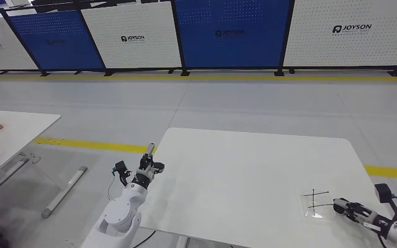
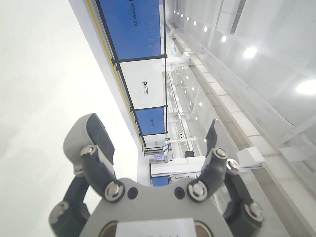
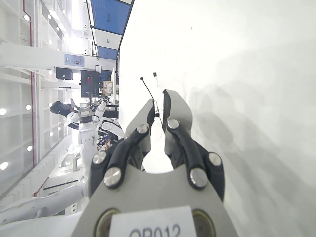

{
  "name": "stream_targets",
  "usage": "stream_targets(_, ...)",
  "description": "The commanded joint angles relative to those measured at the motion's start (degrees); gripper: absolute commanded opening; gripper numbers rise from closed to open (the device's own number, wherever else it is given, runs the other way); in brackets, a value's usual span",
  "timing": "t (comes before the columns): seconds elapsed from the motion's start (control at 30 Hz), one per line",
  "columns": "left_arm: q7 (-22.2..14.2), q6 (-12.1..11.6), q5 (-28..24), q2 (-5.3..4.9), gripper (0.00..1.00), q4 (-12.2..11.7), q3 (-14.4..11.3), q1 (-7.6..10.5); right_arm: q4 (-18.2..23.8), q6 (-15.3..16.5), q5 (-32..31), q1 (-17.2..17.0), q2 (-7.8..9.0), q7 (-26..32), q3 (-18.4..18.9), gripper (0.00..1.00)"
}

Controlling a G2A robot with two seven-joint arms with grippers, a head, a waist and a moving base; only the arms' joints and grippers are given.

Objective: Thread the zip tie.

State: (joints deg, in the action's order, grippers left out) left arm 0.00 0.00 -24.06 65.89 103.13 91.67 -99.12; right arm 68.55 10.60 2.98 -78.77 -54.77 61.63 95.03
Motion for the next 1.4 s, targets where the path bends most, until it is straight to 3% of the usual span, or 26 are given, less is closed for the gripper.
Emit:
stream_targets(0.0, 0.00, 0.00, 0.00, 0.00, 1.00, 0.00, 0.00, 0.00, 0.06, 0.01, -0.02, 0.00, 0.08, -0.09, -0.04, 0.14)
stream_targets(0.03, 0.00, 0.00, 0.00, 0.00, 1.00, 0.00, 0.00, 0.00, 0.14, -0.02, -0.03, -0.01, 0.12, -0.18, -0.10, 0.13)
stream_targets(0.1, 0.00, 0.00, 0.00, 0.00, 1.00, 0.00, 0.00, 0.00, 0.26, -0.06, 0.02, -0.03, 0.17, -0.28, -0.20, 0.00)
stream_targets(0.6, 0.00, 0.00, 0.00, 0.00, 1.00, 0.00, 0.00, 0.00, 0.29, 2.70, 6.34, -1.21, 0.87, 2.90, 1.80, 0.00)
stream_targets(0.77, 0.00, 0.00, 0.00, 0.00, 1.00, 0.00, 0.00, 0.00, 1.03, 4.49, 14.75, -2.77, 1.02, 5.22, 4.48, 0.00)
stream_targets(0.87, 0.00, 0.00, 0.00, 0.00, 1.00, 0.00, 0.00, 0.00, 1.27, 2.60, 21.43, -3.54, 1.21, 9.76, 6.17, 0.00)
stream_targets(1.27, 0.00, 0.00, 0.00, 0.00, 1.00, 0.00, 0.00, 0.00, 1.33, 2.32, 21.73, -3.50, 1.28, 10.81, 6.27, 0.00)
stream_targets(1.37, 0.00, 0.00, 0.00, 0.00, 1.00, 0.00, 0.00, 0.00, 2.62, 2.55, 22.23, -4.37, 1.05, 7.80, 5.79, 0.00)
